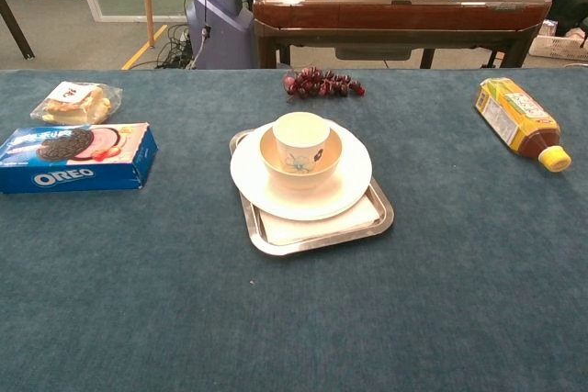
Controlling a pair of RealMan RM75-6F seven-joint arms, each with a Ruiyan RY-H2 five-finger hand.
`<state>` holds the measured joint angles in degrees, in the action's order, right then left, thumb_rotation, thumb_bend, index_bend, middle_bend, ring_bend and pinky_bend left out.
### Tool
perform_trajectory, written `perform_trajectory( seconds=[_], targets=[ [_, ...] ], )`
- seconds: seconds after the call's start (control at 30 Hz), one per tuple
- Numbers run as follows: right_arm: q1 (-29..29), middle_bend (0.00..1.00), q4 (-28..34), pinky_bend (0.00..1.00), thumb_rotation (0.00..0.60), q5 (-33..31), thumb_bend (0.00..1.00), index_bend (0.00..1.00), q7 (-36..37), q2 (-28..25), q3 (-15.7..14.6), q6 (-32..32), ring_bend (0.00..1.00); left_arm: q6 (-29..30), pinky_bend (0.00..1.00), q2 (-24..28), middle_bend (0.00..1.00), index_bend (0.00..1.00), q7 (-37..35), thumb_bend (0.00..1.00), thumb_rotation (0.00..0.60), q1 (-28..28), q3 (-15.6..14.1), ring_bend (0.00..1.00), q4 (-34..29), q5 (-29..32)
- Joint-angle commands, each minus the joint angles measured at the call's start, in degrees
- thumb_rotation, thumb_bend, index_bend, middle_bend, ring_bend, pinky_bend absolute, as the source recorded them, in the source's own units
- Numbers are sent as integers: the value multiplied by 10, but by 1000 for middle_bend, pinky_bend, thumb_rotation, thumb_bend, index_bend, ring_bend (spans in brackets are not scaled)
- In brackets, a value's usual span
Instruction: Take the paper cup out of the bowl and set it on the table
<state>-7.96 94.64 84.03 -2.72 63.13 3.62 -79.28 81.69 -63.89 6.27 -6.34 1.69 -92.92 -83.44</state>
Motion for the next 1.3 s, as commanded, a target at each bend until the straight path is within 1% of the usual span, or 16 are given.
perform_trajectory(
  seconds=[0.03, 0.23, 0.47, 0.6, 0.73, 1.0, 1.3],
  targets=[
    [-3, 150, 0, 224, 600, 2, 0, 275, 0, 0, 2, 0, 129, 0, 323, 1, 104, 167, -1, 321, 600, 0, 1, 76, 0, 2],
    [-18, 159, 2, 224, 600, 8, 0, 312, 1, -4, 15, 4, 129, -1, 323, 2, 104, 168, -3, 321, 600, 1, 1, 76, 0, 5],
    [-61, 161, 14, 224, 600, 18, 0, 361, -18, -14, 36, 36, 129, -1, 324, 2, 104, 168, -2, 321, 600, 2, 2, 76, 0, 9],
    [-83, 161, 16, 224, 600, 20, 0, 396, -33, -12, 45, 55, 129, 1, 324, 2, 104, 168, -2, 321, 600, 3, 2, 76, 0, 9],
    [-107, 161, 15, 224, 600, 19, 11, 432, -32, -8, 53, 77, 123, 1, 324, 2, 104, 168, -2, 321, 600, 4, 2, 76, 1, 11],
    [-167, 149, -11, 224, 600, 15, 45, 477, -51, 20, 74, 125, 92, 2, 324, 1, 104, 168, 0, 322, 600, 5, 2, 76, 1, 11],
    [-240, 127, -48, 223, 600, -11, 88, 503, -73, 62, 96, 192, 62, 5, 324, 2, 104, 167, -2, 321, 600, 7, 3, 76, 0, 11]
  ],
)
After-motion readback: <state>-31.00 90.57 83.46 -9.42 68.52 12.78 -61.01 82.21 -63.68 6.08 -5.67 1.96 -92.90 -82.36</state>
